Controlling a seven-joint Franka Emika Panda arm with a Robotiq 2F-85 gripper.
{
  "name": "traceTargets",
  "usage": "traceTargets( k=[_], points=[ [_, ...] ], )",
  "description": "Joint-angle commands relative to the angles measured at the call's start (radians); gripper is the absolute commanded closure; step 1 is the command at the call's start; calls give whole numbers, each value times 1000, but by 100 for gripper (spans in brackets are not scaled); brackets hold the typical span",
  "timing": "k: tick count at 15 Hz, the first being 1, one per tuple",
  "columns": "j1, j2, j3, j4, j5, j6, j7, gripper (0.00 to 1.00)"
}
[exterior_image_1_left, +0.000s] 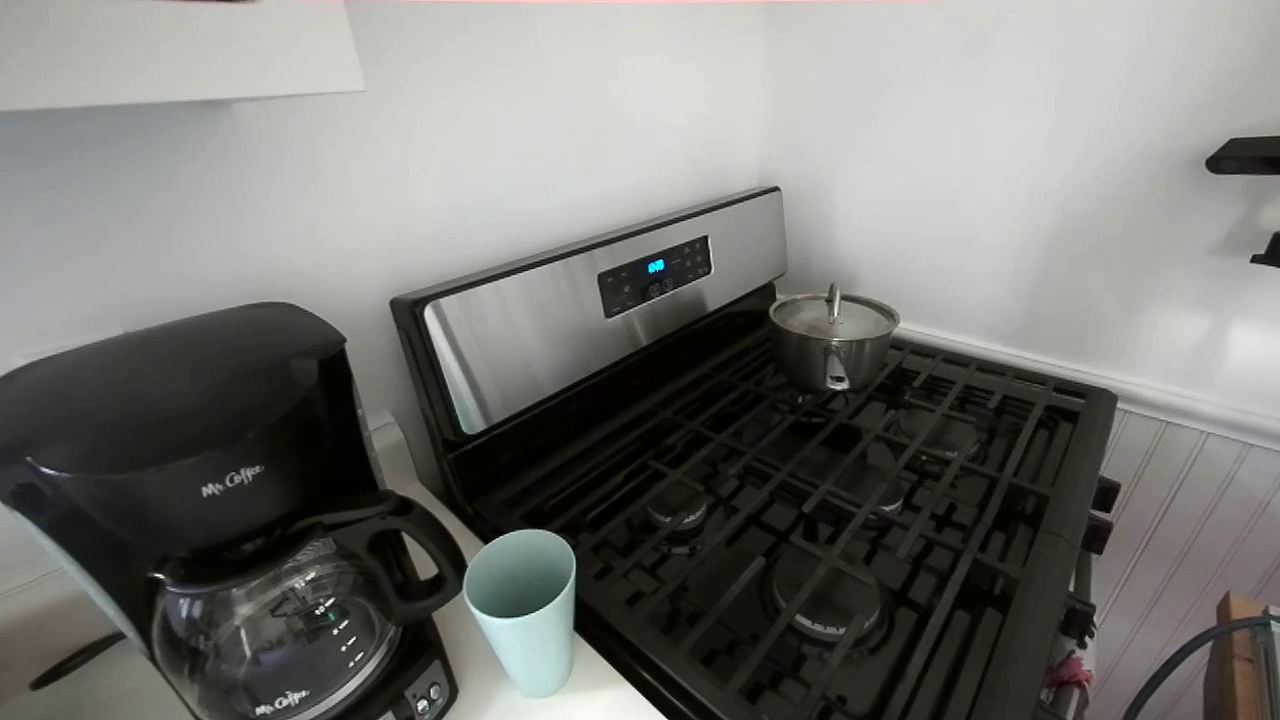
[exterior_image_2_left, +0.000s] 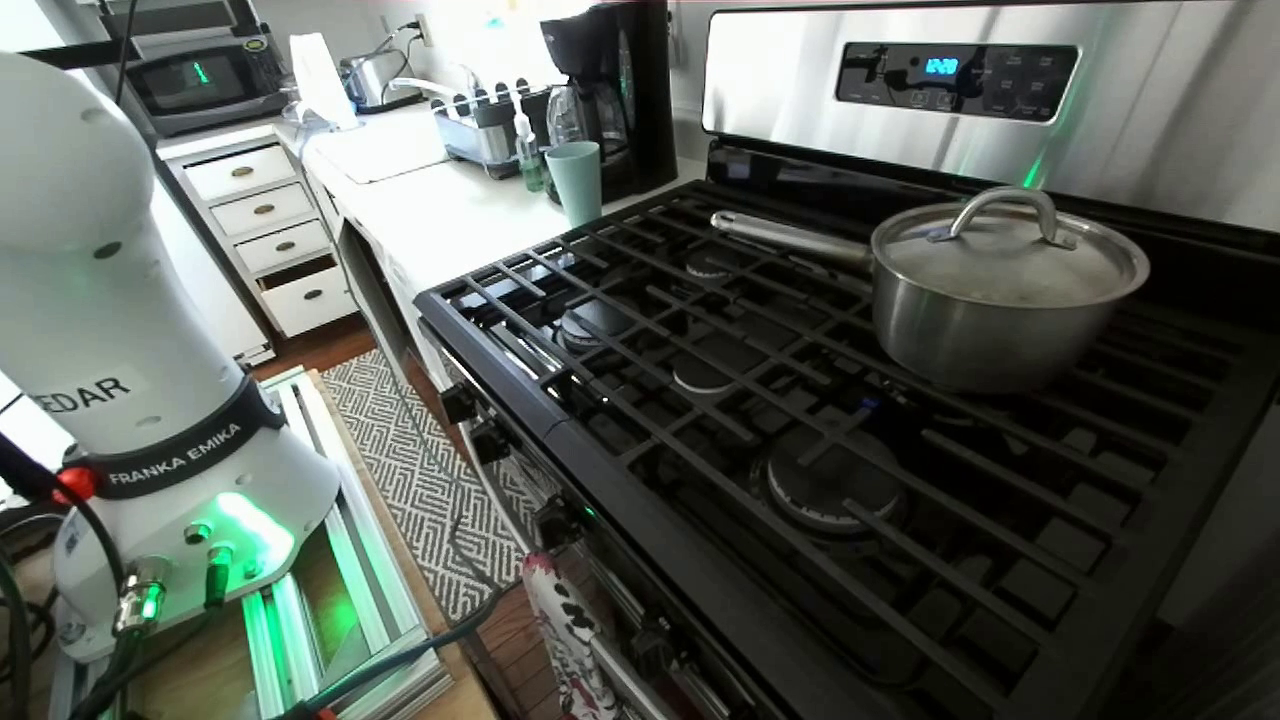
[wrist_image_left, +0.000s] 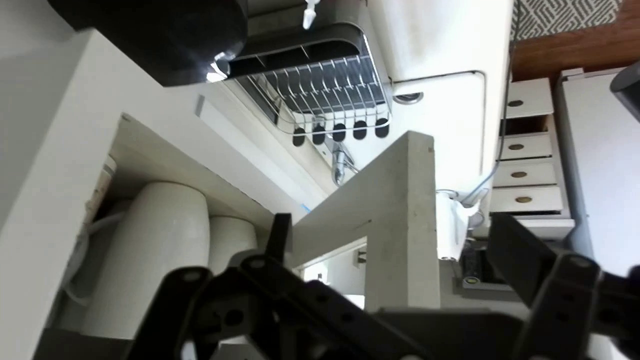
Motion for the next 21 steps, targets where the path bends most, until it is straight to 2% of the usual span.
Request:
traceTargets(
  k=[1,5,9,14,16,21],
  points=[
    [43,81,-20,77,156,-26,-207,0],
    [25,154,1,141,332,-128,-414,0],
    [-27,214,53,216,447,-314,-536,0],
    [-80,303,142,326,502,-553,-618,0],
    [-107,326,170,361,496,-615,-631,0],
    [-174,328,200,390,489,-626,-625,0]
  ],
)
